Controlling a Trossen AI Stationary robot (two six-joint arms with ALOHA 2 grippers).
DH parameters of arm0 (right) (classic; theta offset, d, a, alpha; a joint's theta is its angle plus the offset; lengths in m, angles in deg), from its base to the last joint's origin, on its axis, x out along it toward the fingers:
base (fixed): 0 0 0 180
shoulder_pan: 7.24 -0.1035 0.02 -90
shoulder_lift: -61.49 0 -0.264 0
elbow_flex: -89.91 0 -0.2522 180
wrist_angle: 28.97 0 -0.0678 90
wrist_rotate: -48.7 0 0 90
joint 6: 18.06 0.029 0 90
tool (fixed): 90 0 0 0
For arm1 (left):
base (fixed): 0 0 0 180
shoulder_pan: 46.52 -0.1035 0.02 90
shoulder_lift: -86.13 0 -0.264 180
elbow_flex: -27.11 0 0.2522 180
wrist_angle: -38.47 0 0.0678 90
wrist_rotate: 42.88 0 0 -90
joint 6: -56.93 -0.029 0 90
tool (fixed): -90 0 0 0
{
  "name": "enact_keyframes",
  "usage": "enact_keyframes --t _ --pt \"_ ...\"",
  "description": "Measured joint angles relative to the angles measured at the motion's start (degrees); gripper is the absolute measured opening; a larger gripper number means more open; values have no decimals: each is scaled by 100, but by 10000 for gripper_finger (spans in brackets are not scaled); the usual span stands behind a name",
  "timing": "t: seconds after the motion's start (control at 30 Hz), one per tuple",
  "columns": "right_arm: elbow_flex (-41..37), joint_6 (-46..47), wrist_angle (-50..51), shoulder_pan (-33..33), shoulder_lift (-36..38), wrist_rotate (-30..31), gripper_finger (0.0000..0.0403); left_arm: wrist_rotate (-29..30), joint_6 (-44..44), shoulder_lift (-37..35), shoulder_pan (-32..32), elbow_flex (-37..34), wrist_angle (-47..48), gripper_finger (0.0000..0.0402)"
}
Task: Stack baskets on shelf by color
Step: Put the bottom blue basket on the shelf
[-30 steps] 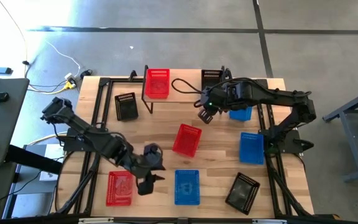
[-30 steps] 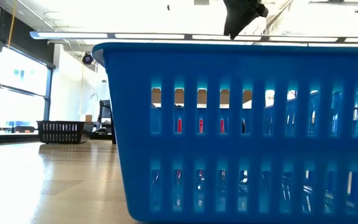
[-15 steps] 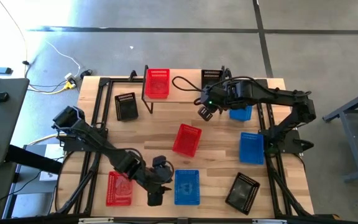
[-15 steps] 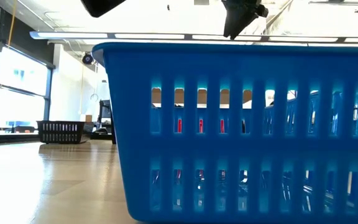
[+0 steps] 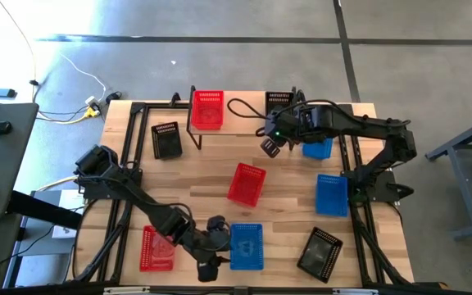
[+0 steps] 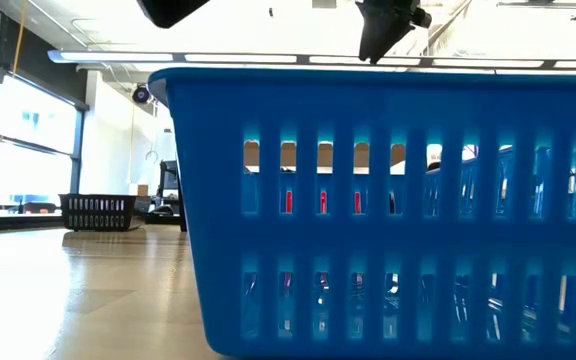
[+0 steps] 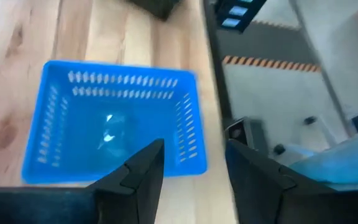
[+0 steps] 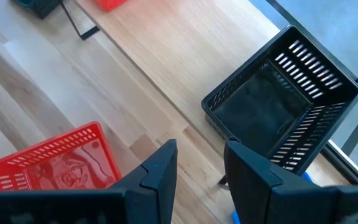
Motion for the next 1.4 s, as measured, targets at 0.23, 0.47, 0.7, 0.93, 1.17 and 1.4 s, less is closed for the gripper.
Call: enact_keyframes --t 0.23,0.47,0.7,0.93,1.17,1.4 --pt "0 -2 -17 0 0 25 119 -74 0 -2 0 140 -154 161" --pt "0 -2 -31 0 0 27 119 -56 -342 -7 -49 686 68 161" --pt "0 -1 -31 0 -1 -19 119 285 -277 103 -48 703 162 161" --pt "0 0 -45 0 -2 -28 119 333 -172 487 114 687 109 161" --pt "0 0 -72 0 -4 -10 119 389 -38 833 178 691 -211 161" --pt "0 0 -96 0 -4 -1 119 363 6 1076 210 691 -280 161"
